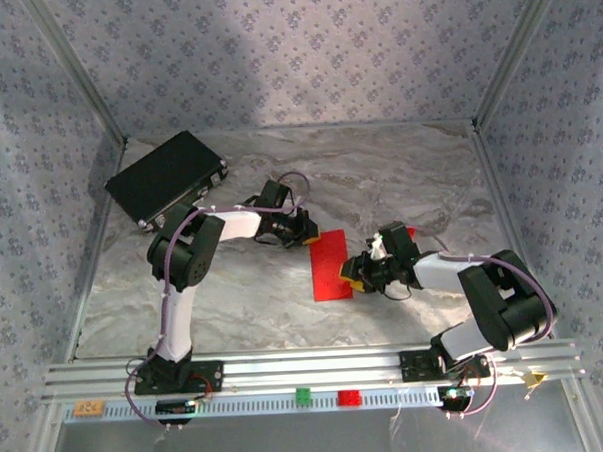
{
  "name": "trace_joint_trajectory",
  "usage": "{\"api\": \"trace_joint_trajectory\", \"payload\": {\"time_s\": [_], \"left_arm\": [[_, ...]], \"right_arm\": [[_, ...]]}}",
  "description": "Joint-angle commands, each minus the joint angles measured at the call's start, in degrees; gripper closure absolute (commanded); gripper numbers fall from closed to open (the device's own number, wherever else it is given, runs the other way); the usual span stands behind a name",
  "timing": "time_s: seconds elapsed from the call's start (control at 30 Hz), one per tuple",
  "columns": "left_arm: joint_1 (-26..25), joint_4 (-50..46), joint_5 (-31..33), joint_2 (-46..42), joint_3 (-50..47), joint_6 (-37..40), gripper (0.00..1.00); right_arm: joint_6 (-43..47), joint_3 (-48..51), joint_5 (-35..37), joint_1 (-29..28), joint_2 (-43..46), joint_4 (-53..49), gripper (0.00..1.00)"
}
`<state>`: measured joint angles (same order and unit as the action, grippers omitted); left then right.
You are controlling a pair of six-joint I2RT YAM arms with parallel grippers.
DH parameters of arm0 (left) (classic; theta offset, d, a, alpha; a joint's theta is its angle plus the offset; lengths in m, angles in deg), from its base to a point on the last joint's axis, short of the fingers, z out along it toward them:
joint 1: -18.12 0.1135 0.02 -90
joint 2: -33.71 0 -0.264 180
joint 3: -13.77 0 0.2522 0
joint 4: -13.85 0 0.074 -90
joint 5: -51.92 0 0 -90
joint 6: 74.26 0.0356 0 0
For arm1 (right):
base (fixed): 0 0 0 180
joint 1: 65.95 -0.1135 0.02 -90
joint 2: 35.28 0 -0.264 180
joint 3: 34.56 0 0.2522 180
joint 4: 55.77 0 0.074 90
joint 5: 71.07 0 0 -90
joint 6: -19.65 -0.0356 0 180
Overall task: Fold a paper plane with a square sheet of paper (pick it up from the middle)
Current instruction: Fold the triangle a second time at the center of the table.
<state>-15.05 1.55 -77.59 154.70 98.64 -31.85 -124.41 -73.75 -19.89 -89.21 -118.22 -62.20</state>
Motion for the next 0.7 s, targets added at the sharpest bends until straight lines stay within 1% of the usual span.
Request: {"api": "trace_joint_trajectory", "payload": {"time_s": [0.0,0.07,0.23,0.33,0.47,0.67], "left_arm": [[-0.2,-2.2,1.1,0.2,0.3,0.4,0.95],[-0.1,-2.3,1.2,0.1,0.3,0.4,0.95],[-0.2,-2.2,1.2,-0.1,0.2,0.3,0.96],[-0.2,-1.7,1.0,-0.1,0.1,0.0,0.96],[-0.1,-1.6,1.0,-0.2,0.0,0.0,0.96],[-0.1,-1.6,1.1,-0.5,-0.2,0.0,0.96]], "right_arm": [[-0.2,0.2,0.9,-0.8,1.6,-4.0,0.68],[0.1,0.8,1.0,-0.8,2.3,-3.4,0.73],[-0.5,2.2,0.6,-0.9,4.1,0.8,0.73],[-0.4,2.2,-0.1,-0.9,2.7,1.4,0.73],[-0.9,2.3,0.0,-1.2,0.8,1.9,0.82],[-1.3,2.2,1.1,-1.2,1.3,1.7,0.85]]}}
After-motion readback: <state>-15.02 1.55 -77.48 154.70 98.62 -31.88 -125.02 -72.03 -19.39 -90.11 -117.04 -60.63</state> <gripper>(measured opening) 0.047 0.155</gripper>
